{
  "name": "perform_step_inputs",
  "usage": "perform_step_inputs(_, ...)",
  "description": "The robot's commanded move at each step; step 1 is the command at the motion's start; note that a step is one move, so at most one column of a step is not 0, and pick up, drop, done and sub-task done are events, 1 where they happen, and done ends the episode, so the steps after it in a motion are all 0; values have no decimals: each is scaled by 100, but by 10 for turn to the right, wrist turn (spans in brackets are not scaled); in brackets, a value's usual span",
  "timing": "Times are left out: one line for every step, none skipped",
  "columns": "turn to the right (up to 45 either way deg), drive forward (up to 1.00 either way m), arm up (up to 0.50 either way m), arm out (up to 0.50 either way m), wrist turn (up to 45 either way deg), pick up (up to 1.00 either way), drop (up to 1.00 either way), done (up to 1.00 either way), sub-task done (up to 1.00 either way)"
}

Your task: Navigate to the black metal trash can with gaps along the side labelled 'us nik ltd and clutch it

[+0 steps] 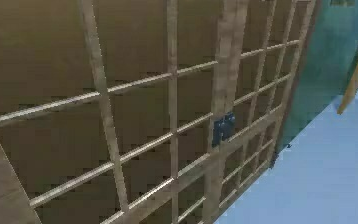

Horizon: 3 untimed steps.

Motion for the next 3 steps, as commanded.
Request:
perform_step_inputs(450, 0, 0, 0, 0, 0, 0, 0, 0)
perform_step_inputs(0, 100, 0, 0, 0, 0, 0, 0, 0)
perform_step_inputs(90, 0, 0, 0, 0, 0, 0, 0, 0)
